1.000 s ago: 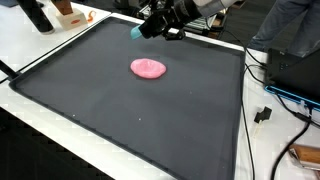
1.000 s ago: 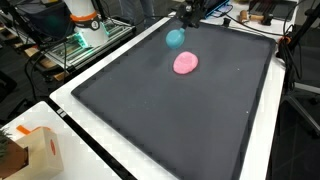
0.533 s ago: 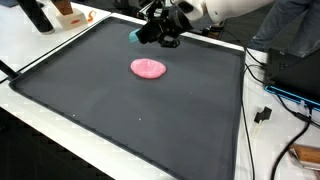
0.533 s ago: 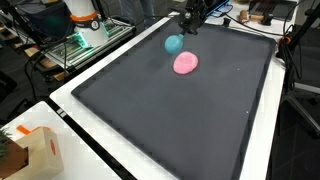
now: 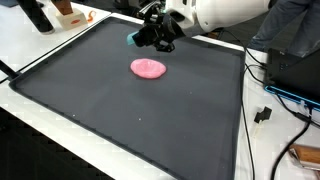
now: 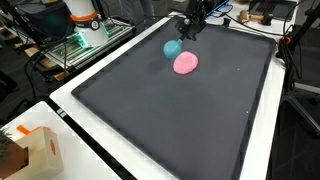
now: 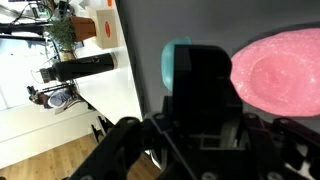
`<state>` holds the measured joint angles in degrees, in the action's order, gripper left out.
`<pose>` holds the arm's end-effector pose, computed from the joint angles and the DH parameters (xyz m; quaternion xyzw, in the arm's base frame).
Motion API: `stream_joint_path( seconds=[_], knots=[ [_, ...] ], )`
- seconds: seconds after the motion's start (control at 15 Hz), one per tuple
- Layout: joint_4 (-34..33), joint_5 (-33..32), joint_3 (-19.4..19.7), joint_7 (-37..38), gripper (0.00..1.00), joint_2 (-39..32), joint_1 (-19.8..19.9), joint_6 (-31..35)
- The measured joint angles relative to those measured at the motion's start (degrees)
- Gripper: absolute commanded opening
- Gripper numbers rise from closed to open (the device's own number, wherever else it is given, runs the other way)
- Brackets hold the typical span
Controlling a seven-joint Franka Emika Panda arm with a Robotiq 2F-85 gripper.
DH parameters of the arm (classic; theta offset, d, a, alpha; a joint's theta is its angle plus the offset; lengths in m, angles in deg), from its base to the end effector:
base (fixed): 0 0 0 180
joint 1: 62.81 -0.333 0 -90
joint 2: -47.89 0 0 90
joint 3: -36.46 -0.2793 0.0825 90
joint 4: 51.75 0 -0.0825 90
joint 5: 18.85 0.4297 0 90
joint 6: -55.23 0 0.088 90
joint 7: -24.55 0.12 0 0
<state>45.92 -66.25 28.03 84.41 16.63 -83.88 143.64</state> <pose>0.5805 0.2212 0.2019 0.8787 -0.1033 0.0195 0.4657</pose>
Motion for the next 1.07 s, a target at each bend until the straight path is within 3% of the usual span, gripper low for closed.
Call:
stream_joint_path(
  seconds=[1.07],
  knots=[
    [-0.27, 0.00, 1.08, -1.56, 0.25, -1.55, 1.00, 2.71]
  ],
)
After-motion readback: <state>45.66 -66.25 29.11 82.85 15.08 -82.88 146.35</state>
